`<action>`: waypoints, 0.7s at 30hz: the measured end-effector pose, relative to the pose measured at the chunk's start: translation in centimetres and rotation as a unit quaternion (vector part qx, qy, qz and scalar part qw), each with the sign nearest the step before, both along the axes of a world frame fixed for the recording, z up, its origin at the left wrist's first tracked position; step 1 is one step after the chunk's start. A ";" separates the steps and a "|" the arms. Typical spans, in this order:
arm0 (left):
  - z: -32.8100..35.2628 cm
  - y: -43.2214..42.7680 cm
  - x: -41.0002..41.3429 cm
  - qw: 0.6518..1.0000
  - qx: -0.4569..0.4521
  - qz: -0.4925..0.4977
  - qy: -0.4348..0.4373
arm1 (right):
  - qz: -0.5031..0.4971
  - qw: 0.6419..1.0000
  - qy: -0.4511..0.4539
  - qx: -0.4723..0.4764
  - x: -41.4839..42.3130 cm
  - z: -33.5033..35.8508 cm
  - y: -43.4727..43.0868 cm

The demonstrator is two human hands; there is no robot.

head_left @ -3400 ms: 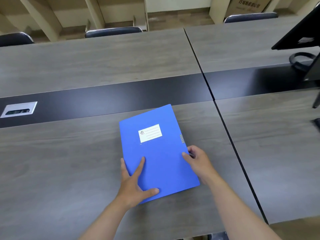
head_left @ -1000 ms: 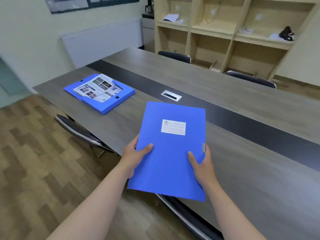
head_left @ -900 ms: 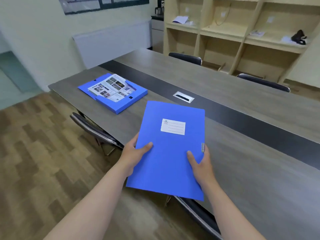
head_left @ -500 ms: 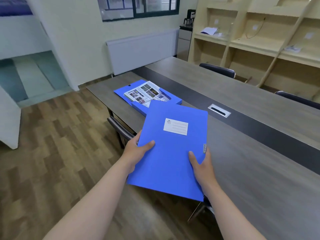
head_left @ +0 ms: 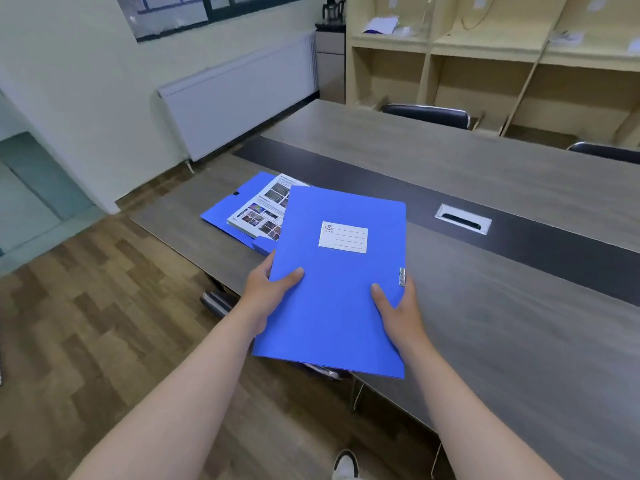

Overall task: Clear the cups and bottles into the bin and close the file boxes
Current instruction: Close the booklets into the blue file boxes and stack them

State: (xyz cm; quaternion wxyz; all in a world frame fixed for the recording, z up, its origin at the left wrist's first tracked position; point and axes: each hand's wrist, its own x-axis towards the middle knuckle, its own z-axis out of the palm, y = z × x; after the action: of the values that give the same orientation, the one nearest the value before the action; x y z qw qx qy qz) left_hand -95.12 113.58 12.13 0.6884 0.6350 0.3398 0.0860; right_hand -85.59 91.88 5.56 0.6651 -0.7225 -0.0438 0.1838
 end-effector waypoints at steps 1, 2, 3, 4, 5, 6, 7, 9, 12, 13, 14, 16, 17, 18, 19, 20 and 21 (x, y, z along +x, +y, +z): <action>0.1 1.6 1.5 1.000 0.001 -0.004 0.000 | -0.008 1.000 -0.001 0.000 1.1 0.3 1.4; 0.1 2.9 2.8 1.000 0.003 -0.008 0.003 | -0.014 1.000 0.001 -0.002 2.1 0.6 2.6; 0.2 4.1 4.1 1.000 0.003 -0.013 0.005 | -0.017 1.000 0.001 -0.002 3.0 0.8 3.6; 0.3 4.8 4.9 1.000 0.002 -0.016 0.004 | -0.016 1.000 0.002 -0.001 3.6 1.0 4.3; 0.2 5.7 5.9 1.000 -0.003 -0.021 0.004 | -0.019 1.000 0.002 -0.005 4.4 1.0 4.9; 0.0 6.6 7.2 0.999 -0.007 -0.030 0.007 | -0.030 0.999 0.002 -0.013 5.4 0.8 5.7; -0.3 7.3 8.4 0.999 -0.005 -0.037 0.009 | -0.041 0.999 0.003 -0.018 6.2 0.5 6.1; -1.2 8.2 10.4 0.999 0.000 -0.044 0.011 | -0.054 0.998 0.006 -0.026 7.4 0.3 6.5; -2.9 9.7 14.6 0.995 -0.002 -0.102 0.016 | -0.105 0.994 0.008 -0.039 9.0 -0.5 7.2; -3.6 10.0 15.8 0.993 -0.004 -0.121 0.017 | -0.121 0.992 0.009 -0.041 9.3 -0.6 7.4; -4.1 10.2 17.0 0.990 -0.004 -0.139 0.017 | -0.137 0.990 0.009 -0.041 9.5 -0.7 7.5; -5.1 10.4 18.9 0.985 -0.009 -0.172 0.010 | -0.168 0.985 0.017 -0.044 9.6 -1.0 7.8; -5.7 10.7 19.7 0.981 -0.012 -0.194 0.007 | -0.190 0.980 0.028 -0.045 9.5 -1.2 8.0; -6.2 11.0 20.6 0.975 -0.014 -0.220 0.007 | -0.211 0.976 0.037 -0.047 9.2 -1.5 8.3; -6.7 11.1 21.4 0.969 -0.014 -0.245 0.008 | -0.228 0.971 0.043 -0.051 8.9 -1.8 8.3; -7.3 11.1 22.0 0.964 -0.016 -0.266 0.010 | -0.241 0.967 0.048 -0.062 8.7 -2.0 8.3; -7.8 11.1 22.3 0.958 -0.017 -0.287 0.013 | -0.256 0.962 0.054 -0.074 8.4 -2.3 8.2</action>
State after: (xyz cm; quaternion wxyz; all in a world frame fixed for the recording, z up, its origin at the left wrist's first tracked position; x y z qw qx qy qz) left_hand -72.80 124.67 4.37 0.6907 0.6947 0.1536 -0.1293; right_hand -77.16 100.08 3.28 0.6362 -0.7457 0.1918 0.0487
